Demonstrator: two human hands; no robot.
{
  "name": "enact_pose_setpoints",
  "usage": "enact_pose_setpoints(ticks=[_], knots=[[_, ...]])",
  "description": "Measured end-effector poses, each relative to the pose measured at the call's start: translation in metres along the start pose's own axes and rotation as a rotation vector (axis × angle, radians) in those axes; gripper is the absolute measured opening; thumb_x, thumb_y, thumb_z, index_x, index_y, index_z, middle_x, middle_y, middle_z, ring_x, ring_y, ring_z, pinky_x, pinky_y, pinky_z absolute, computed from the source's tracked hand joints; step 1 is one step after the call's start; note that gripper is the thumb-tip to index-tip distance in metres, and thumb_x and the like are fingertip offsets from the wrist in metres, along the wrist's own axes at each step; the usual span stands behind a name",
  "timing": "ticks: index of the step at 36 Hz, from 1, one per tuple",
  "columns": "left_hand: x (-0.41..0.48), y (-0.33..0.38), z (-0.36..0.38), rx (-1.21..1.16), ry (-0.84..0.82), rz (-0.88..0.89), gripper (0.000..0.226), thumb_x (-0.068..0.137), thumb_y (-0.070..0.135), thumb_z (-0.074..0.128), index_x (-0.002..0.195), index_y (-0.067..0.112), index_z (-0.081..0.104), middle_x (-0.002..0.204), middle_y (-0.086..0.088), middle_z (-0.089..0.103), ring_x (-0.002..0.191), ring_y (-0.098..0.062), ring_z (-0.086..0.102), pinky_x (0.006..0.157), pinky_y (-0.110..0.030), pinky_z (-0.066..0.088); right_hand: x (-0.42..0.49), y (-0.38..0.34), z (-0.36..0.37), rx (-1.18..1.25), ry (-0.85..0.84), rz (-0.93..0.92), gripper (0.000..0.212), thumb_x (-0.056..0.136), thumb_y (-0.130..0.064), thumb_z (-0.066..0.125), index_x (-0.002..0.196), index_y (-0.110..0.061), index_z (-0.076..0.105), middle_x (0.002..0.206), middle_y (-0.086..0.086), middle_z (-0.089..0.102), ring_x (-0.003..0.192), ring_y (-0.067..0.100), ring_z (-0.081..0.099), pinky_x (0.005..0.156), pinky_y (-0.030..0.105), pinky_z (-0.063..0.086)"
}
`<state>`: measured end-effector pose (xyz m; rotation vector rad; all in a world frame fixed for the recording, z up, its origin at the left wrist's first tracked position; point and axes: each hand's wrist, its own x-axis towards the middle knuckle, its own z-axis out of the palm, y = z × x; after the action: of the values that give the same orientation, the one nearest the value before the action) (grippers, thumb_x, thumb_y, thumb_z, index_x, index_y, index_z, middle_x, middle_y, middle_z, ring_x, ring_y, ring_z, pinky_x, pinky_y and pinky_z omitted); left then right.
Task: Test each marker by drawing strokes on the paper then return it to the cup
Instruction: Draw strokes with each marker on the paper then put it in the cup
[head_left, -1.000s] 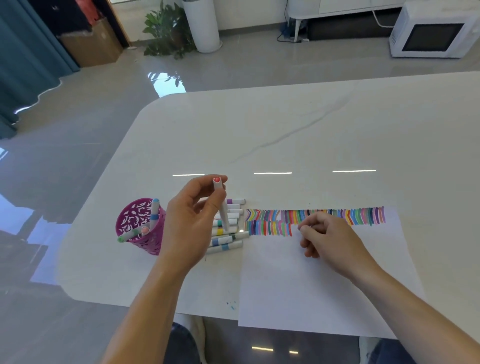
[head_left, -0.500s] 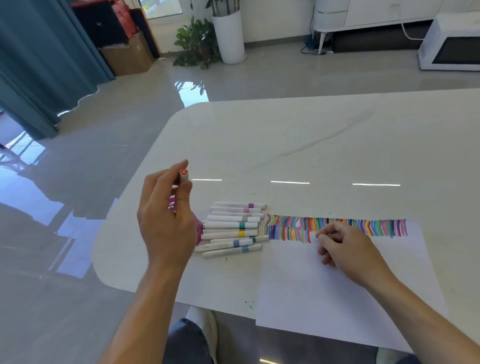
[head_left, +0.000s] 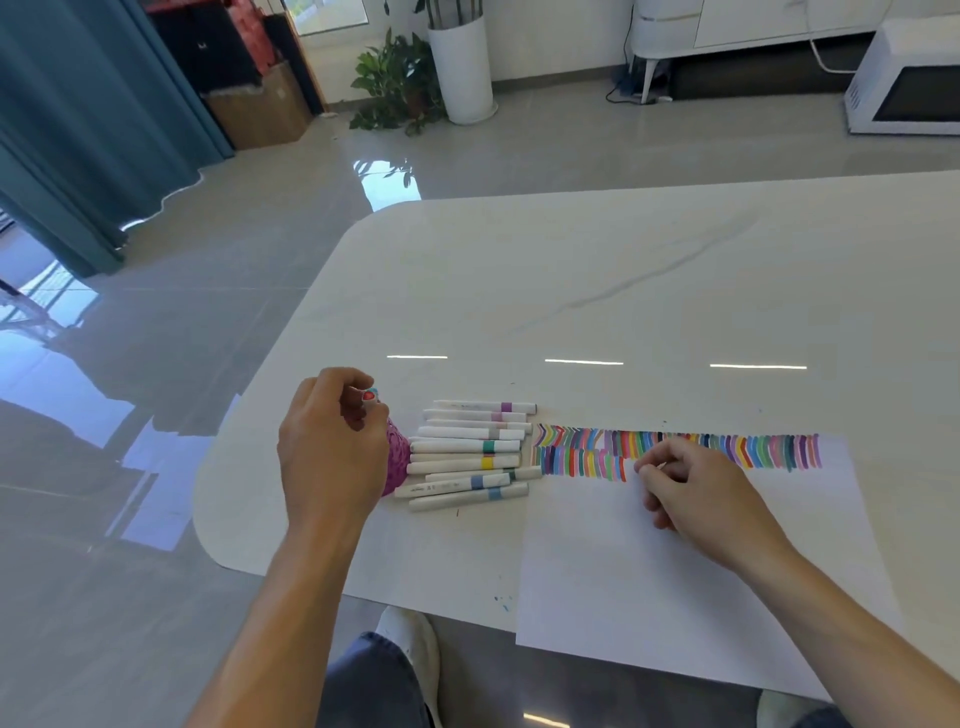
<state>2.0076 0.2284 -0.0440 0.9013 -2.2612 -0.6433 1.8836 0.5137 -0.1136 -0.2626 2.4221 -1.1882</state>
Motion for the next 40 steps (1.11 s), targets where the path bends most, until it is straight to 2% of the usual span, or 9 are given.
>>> enact_pose_setpoints(ticks=[3,10,15,19,23,26,30,34,40], knots=[[-0.001,-0.002,0.002,0.041,-0.032,-0.011,0.016,0.088,0.013,0.066,0.094,0.027,0.061,0.089,0.008,0.062,0.079,-0.001,0.058,0.066,-0.018,0.041,0.000,0.000,0.001,-0.007,-0.002,0.001,0.014,0.101,-0.018,0.059,0.089,-0.023,0.065,0.068,-0.003,0.072,0.053,0.008,0.067,0.056,0.025,0.050],[-0.003,-0.003,0.004,0.148,-0.089,-0.015,0.014,0.090,0.014,0.065,0.100,0.023,0.063,0.094,0.005,0.061,0.080,-0.011,0.056,0.061,-0.014,0.034,-0.001,0.000,0.000,-0.008,-0.005,0.002,0.014,0.101,-0.019,0.059,0.090,-0.023,0.065,0.070,-0.002,0.072,0.054,0.008,0.068,0.057,0.025,0.051],[-0.004,0.003,0.004,0.128,-0.053,0.077,0.033,0.084,0.013,0.077,0.113,0.021,0.063,0.102,0.004,0.059,0.089,-0.014,0.059,0.073,-0.023,0.042,0.000,0.000,0.000,-0.004,0.000,0.002,0.014,0.102,-0.020,0.059,0.090,-0.024,0.065,0.071,-0.003,0.072,0.054,0.008,0.068,0.055,0.023,0.051],[-0.009,0.013,0.007,0.087,-0.039,0.221,0.038,0.083,0.012,0.079,0.117,0.021,0.063,0.112,0.004,0.060,0.099,-0.012,0.058,0.079,-0.019,0.044,0.001,0.001,0.001,-0.002,0.000,0.002,0.014,0.101,-0.020,0.059,0.090,-0.024,0.066,0.069,-0.003,0.072,0.055,0.006,0.068,0.055,0.024,0.051],[-0.019,0.021,0.016,0.055,-0.215,0.335,0.032,0.086,0.013,0.076,0.114,0.024,0.064,0.105,0.012,0.060,0.095,-0.006,0.059,0.080,-0.026,0.052,0.001,0.002,0.001,0.004,0.001,0.006,0.015,0.100,-0.019,0.059,0.089,-0.025,0.065,0.066,-0.004,0.072,0.054,0.007,0.068,0.055,0.024,0.050],[-0.025,0.024,0.028,0.067,-0.443,0.271,0.023,0.090,0.019,0.070,0.110,0.029,0.062,0.089,0.017,0.060,0.082,0.000,0.057,0.074,-0.024,0.051,0.002,0.003,0.000,0.016,0.000,0.007,0.015,0.100,-0.019,0.059,0.088,-0.025,0.065,0.065,-0.007,0.072,0.053,0.007,0.068,0.057,0.026,0.050],[-0.032,0.019,0.042,0.202,-0.651,0.285,0.017,0.089,0.025,0.069,0.104,0.028,0.063,0.092,0.016,0.056,0.083,-0.007,0.055,0.078,-0.033,0.053,0.002,0.003,0.000,0.014,0.005,0.001,0.015,0.100,-0.019,0.059,0.088,-0.025,0.065,0.065,-0.005,0.072,0.053,0.007,0.069,0.055,0.024,0.049],[-0.037,0.015,0.050,0.279,-0.723,0.296,0.021,0.087,0.032,0.071,0.105,0.029,0.062,0.100,0.015,0.055,0.089,-0.012,0.056,0.078,-0.037,0.053,0.003,0.003,0.001,0.021,0.007,0.002,0.014,0.101,-0.020,0.060,0.089,-0.025,0.065,0.066,-0.005,0.072,0.054,0.007,0.069,0.055,0.024,0.050],[-0.040,0.011,0.058,0.334,-0.727,0.327,0.022,0.085,0.031,0.073,0.102,0.030,0.059,0.102,0.016,0.051,0.095,-0.012,0.051,0.072,-0.030,0.047,0.003,0.003,0.001,0.025,0.009,0.003,0.014,0.101,-0.020,0.060,0.088,-0.025,0.065,0.065,-0.007,0.072,0.053,0.007,0.068,0.056,0.027,0.052]])
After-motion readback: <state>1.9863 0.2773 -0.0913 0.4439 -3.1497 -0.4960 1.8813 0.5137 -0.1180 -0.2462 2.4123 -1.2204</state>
